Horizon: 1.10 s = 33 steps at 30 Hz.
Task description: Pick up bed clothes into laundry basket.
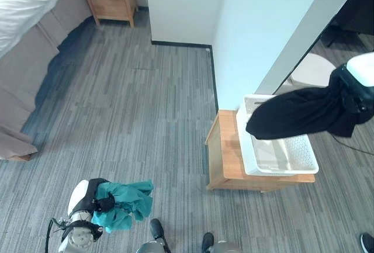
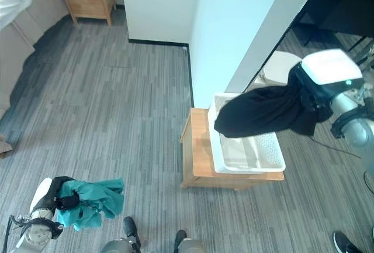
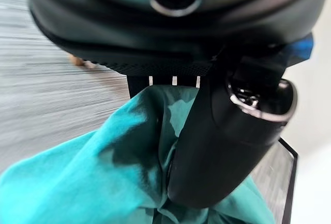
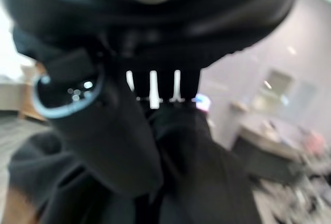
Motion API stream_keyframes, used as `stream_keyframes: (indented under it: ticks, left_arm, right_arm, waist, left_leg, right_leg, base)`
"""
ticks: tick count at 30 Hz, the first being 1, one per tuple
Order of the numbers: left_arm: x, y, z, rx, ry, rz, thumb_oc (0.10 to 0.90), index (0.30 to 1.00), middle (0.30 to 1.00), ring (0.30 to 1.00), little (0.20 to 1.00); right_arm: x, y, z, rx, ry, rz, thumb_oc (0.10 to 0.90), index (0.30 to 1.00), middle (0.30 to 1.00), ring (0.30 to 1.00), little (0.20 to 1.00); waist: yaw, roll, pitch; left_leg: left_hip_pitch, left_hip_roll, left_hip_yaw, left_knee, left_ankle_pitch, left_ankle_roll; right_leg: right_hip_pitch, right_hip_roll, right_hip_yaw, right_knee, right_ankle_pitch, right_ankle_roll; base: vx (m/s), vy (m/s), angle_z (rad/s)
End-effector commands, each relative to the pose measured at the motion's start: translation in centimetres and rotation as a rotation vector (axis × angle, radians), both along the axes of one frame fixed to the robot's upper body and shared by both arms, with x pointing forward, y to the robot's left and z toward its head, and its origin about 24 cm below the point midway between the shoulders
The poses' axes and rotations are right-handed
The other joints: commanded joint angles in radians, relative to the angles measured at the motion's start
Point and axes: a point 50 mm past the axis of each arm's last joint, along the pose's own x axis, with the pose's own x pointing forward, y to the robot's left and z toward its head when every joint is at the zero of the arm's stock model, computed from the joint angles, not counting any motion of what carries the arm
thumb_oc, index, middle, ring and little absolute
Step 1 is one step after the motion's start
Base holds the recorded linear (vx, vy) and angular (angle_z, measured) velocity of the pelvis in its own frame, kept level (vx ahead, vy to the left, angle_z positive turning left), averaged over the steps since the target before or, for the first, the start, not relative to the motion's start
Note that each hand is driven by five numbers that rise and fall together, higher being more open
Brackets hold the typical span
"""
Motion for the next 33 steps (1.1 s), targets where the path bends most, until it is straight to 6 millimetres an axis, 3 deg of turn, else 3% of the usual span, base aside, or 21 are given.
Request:
stream_keyframes:
  ticks: [1, 3, 4, 7, 12, 13, 14, 19, 20, 26, 33]
  left_arm:
    - [4.2, 0.1, 7.0, 0.100, -0.319, -0.094, 0.400, 0.300, 0.300, 0.300, 0.300]
    - [3.7, 0.4, 6.7, 0.107, -0.308, -0.082, 0.400, 0.300, 0.300, 0.300, 0.300]
    - [3.4, 0.6, 6.5, 0.097, -0.306, -0.063, 0.400, 0.300, 0.300, 0.300, 0.300]
    - [3.0, 0.4, 5.8, 0.074, -0.302, -0.041, 0.400, 0.300, 0.300, 0.300, 0.300]
    - [2.2, -0.2, 4.4, 0.033, -0.259, -0.041, 0.400, 0.300, 0.300, 0.300, 0.300]
    - [2.3, -0.3, 4.5, 0.025, -0.266, -0.042, 0.400, 0.300, 0.300, 0.300, 0.300]
    - [2.4, -0.5, 4.5, 0.019, -0.268, -0.044, 0.400, 0.300, 0.300, 0.300, 0.300]
    - [3.0, -1.3, 5.2, -0.010, -0.325, -0.062, 0.400, 0.300, 0.300, 0.300, 0.300]
    - [3.3, -1.6, 5.8, -0.024, -0.358, -0.065, 0.400, 0.300, 0.300, 0.300, 0.300]
    - [3.6, -2.6, 6.3, -0.062, -0.392, -0.097, 0.400, 0.300, 0.300, 0.300, 0.300]
    - [4.0, -4.8, 6.9, -0.100, -0.423, -0.190, 0.400, 0.300, 0.300, 0.300, 0.300]
  right_arm:
    - [-0.7, -0.6, 8.7, -0.003, -0.386, -0.048, 0.400, 0.300, 0.300, 0.300, 0.300]
    - [-0.6, -0.4, 8.1, 0.025, -0.389, -0.037, 0.400, 0.300, 0.300, 0.300, 0.300]
    - [-0.5, -0.1, 7.7, 0.079, -0.412, -0.018, 0.400, 0.300, 0.300, 0.300, 0.300]
    - [-0.4, 0.5, 7.7, 0.142, -0.446, 0.033, 0.400, 0.300, 0.300, 0.300, 0.300]
    - [-0.4, 0.5, 6.3, 0.203, -0.414, 0.043, 0.400, 0.300, 0.300, 0.300, 0.300]
    - [-0.5, 0.1, 6.0, 0.229, -0.414, 0.031, 0.480, 0.420, 0.420, 0.420, 0.420]
    - [-0.5, -0.4, 5.6, 0.258, -0.416, 0.011, 0.800, 0.900, 0.900, 0.900, 0.900]
    - [-1.0, -1.6, 4.0, 0.425, -0.487, -0.028, 0.800, 0.900, 0.900, 0.900, 0.900]
    - [-1.2, -2.2, 3.0, 0.539, -0.545, -0.049, 0.800, 0.900, 0.900, 0.900, 0.900]
    - [-1.2, -1.8, 2.7, 0.621, -0.585, -0.021, 0.800, 0.900, 0.900, 0.900, 0.900]
    - [-2.3, -1.8, 4.6, 0.537, -0.613, 0.008, 0.800, 0.900, 0.900, 0.900, 0.900]
  waist:
    - [0.015, -0.021, -0.037]
    - [0.005, -0.013, -0.030]
    - [0.014, -0.023, -0.034]
    - [0.013, -0.026, -0.041]
    - [0.018, 0.002, -0.047]
    - [0.016, 0.011, -0.043]
    - [0.016, 0.020, -0.039]
    - [0.000, 0.059, -0.031]
    - [-0.005, 0.072, -0.035]
    - [-0.010, 0.076, -0.056]
    - [-0.012, 0.055, -0.066]
  left_leg:
    - [0.010, 0.093, 0.010, 0.000, -0.109, -0.120]
    - [0.032, 0.108, 0.000, 0.000, -0.114, -0.126]
    - [0.044, 0.109, 0.008, 0.000, -0.108, -0.129]
    - [0.050, 0.114, 0.015, 0.000, -0.103, -0.133]
    - [0.047, 0.132, 0.006, 0.000, -0.085, -0.148]
    - [0.042, 0.135, 0.002, 0.000, -0.079, -0.152]
    - [0.037, 0.137, -0.001, 0.000, -0.075, -0.155]
    - [0.027, 0.147, -0.013, 0.000, -0.061, -0.163]
    - [0.033, 0.149, -0.010, 0.000, -0.061, -0.164]
    - [0.062, 0.153, -0.003, 0.000, -0.061, -0.166]
    - [0.078, 0.168, -0.001, 0.000, -0.068, -0.172]
  right_leg:
    - [0.010, 0.025, 0.007, -0.119, 0.078, -0.012]
    - [-0.018, 0.004, 0.034, -0.155, 0.111, 0.005]
    - [0.006, -0.012, 0.012, -0.206, 0.134, 0.001]
    - [0.036, -0.006, 0.007, -0.269, 0.163, 0.002]
    - [0.086, 0.012, -0.012, -0.322, 0.174, -0.002]
    - [0.089, 0.016, -0.016, -0.323, 0.170, -0.005]
    - [0.092, 0.019, -0.018, -0.326, 0.167, -0.007]
    - [0.108, 0.028, -0.032, -0.333, 0.148, -0.013]
    - [0.119, 0.031, -0.031, -0.333, 0.140, -0.016]
    - [0.145, 0.038, -0.028, -0.333, 0.129, -0.020]
    - [0.167, 0.046, -0.045, -0.333, 0.118, -0.025]
  base:
    - [-0.01, -0.216, 0.18]
    - [0.10, -0.217, 0.16]
    - [0.07, -0.174, 0.12]
    - [0.08, -0.163, -0.02]
    - [0.04, -0.131, -0.13]
    - [-0.01, -0.060, 0.04]
    - [-0.01, -0.071, 0.08]
    - [-0.01, -0.053, 0.15]
    - [0.00, -0.032, 0.08]
    - [0.03, -0.008, -0.01]
    - [0.00, -0.002, 0.01]
